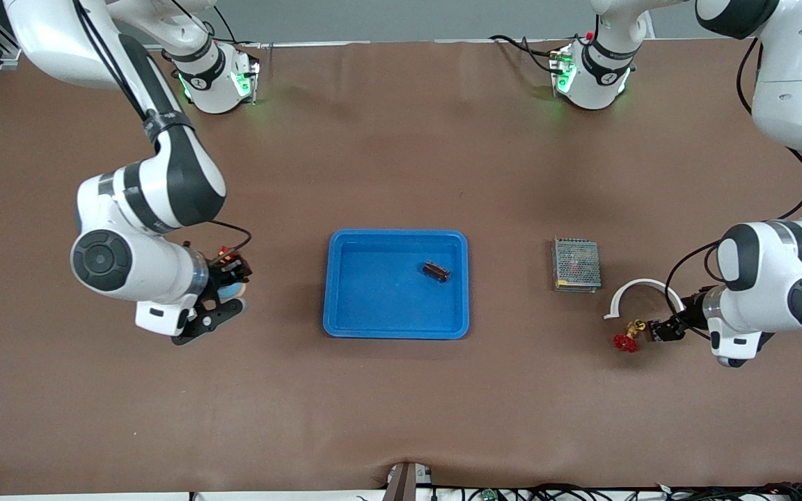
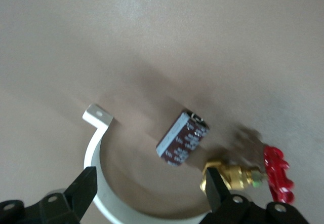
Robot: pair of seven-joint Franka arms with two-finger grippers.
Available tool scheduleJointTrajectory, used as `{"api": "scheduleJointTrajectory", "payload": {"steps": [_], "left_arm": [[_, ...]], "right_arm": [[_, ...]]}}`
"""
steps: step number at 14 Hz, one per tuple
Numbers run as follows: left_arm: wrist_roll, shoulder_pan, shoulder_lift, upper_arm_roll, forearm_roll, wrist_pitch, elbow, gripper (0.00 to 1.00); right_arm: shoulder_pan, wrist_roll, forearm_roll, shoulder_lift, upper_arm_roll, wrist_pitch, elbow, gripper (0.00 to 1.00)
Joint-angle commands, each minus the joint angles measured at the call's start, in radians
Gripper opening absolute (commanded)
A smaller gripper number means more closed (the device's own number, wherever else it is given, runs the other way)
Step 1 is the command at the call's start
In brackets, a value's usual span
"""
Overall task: Place electrolytic capacitor and blue bell in tray
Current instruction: 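Reach the left gripper to the capacitor while the right gripper carries the bell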
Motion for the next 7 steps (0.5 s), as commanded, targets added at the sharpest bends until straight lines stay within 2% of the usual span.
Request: {"api": "scheduleJointTrajectory", "payload": {"steps": [1, 7], "left_arm": [[0.005, 0.002, -0.001, -0.008, 0.041, 0.035, -0.017, 0.90], [0.007, -0.006, 0.041, -0.008, 0.049, 0.097, -0.012, 0.80]], "right_arm": [[0.055, 0.151, 0.038, -0.007, -0.006, 0.009, -0.019, 0.46], [0.199, 0.434, 0.035, -0.006, -0.006, 0.143, -0.119, 0.46]]}}
